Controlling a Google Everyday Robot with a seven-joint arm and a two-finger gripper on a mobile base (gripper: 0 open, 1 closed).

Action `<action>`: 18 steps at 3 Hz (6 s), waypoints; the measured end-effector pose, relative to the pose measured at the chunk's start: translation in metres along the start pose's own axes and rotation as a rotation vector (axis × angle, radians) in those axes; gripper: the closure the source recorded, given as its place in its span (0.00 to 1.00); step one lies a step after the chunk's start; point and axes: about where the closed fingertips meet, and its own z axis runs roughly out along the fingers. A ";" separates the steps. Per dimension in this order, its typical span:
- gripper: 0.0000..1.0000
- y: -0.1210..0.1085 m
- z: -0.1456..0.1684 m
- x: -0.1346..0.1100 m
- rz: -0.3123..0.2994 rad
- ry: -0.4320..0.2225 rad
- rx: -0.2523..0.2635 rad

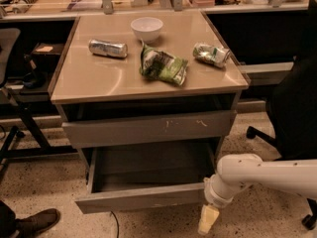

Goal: Open middle drawer

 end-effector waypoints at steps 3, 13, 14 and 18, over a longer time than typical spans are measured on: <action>0.00 0.047 -0.030 0.029 0.066 -0.019 0.036; 0.00 0.015 -0.025 -0.010 -0.064 -0.049 0.047; 0.00 0.015 -0.025 -0.010 -0.064 -0.048 0.047; 0.00 0.014 0.040 -0.019 -0.147 0.030 -0.060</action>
Offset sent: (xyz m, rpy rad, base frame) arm -0.0546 -0.0197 0.0309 0.0197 -0.0214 -0.0491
